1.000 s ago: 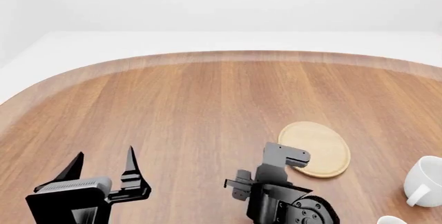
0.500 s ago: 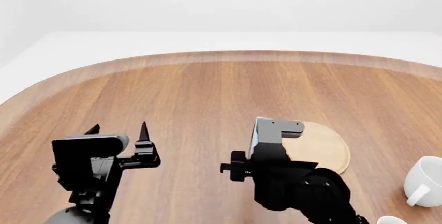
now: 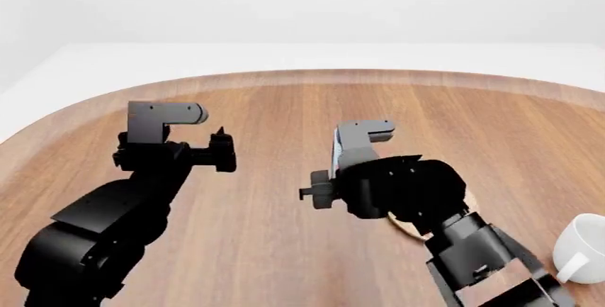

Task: Put the chocolate pudding to the left of the plate.

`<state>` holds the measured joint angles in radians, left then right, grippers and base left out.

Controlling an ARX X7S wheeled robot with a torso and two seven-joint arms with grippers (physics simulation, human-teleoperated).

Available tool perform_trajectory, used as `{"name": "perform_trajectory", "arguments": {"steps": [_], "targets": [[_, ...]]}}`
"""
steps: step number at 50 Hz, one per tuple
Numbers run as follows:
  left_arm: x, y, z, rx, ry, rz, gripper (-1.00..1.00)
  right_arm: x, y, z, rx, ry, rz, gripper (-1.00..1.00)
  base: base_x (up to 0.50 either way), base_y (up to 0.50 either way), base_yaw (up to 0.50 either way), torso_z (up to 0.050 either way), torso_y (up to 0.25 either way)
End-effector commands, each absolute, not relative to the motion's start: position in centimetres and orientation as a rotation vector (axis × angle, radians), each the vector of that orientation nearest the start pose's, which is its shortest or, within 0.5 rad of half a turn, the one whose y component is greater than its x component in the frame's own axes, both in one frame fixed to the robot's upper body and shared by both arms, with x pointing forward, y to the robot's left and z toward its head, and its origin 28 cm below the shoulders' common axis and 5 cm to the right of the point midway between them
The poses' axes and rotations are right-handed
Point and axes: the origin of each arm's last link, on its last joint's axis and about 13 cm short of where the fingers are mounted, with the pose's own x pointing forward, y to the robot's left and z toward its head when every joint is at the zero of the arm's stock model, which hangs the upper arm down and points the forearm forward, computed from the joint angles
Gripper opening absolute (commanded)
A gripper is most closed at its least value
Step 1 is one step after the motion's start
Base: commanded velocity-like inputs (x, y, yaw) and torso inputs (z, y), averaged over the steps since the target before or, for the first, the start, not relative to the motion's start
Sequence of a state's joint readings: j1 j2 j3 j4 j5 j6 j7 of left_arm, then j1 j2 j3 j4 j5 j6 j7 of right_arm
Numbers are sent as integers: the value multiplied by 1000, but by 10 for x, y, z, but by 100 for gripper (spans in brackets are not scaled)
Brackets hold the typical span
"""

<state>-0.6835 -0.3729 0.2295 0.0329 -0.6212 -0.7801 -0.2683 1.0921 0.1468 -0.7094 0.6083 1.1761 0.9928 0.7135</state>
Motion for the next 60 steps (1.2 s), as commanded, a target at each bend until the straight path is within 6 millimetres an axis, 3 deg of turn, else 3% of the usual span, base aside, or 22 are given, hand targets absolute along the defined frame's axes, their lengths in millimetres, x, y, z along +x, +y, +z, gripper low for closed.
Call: {"name": "perform_trajectory", "arguments": {"steps": [1, 12, 20, 33, 45, 60], "targets": [[354, 243, 171, -23, 254, -79, 100, 381, -32, 156, -179, 848, 57, -100, 0, 0, 0, 0, 0], [400, 242, 165, -23, 366, -19, 100, 385, -43, 154, -203, 877, -11, -100, 0, 0, 0, 0, 0], [413, 242, 157, 2, 440, 8, 100, 385, -46, 153, -212, 883, -12, -100, 0, 0, 0, 0, 0], [415, 242, 164, -11, 434, -7, 100, 392, -46, 167, -179, 826, 79, -100, 0, 0, 0, 0, 0], [415, 241, 166, -9, 434, -18, 100, 392, -47, 168, -143, 834, 189, -100, 0, 0, 0, 0, 0], [414, 240, 170, 6, 433, -10, 100, 390, -47, 168, -124, 863, 144, -100, 0, 0, 0, 0, -240]]}}
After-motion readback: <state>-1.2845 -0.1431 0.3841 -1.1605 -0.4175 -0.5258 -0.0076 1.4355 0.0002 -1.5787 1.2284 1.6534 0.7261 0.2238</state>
